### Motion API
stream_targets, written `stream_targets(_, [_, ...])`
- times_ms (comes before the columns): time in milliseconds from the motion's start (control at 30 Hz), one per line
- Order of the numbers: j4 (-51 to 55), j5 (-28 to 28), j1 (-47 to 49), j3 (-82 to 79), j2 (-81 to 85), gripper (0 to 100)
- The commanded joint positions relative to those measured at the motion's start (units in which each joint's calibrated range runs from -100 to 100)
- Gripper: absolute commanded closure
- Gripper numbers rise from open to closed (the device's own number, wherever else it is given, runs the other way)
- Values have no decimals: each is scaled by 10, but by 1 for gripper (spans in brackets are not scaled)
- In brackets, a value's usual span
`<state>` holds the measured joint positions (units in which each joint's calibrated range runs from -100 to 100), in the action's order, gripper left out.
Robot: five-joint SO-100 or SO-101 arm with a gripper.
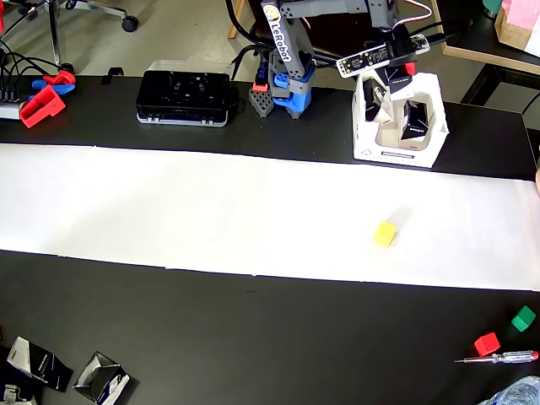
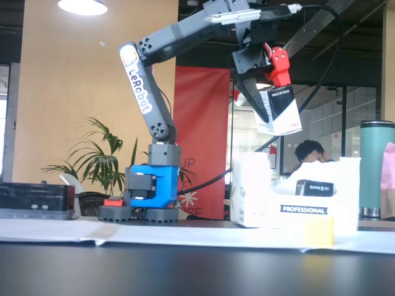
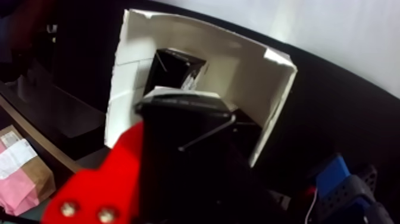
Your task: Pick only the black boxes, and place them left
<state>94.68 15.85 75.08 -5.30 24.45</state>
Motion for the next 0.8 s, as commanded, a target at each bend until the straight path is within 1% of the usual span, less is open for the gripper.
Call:
stream_targets(0, [2, -20, 25, 39, -24, 94])
stream_targets(433, [-7, -20, -4, 35, -175, 94])
stream_targets(533, [-30, -20, -13, 12, -194, 94])
stream_targets(633, [-80, -20, -39, -37, -197, 94])
stream_targets(700, [-106, -19, -58, -68, -197, 90])
stream_targets(767, [-115, -14, -66, -90, -197, 82])
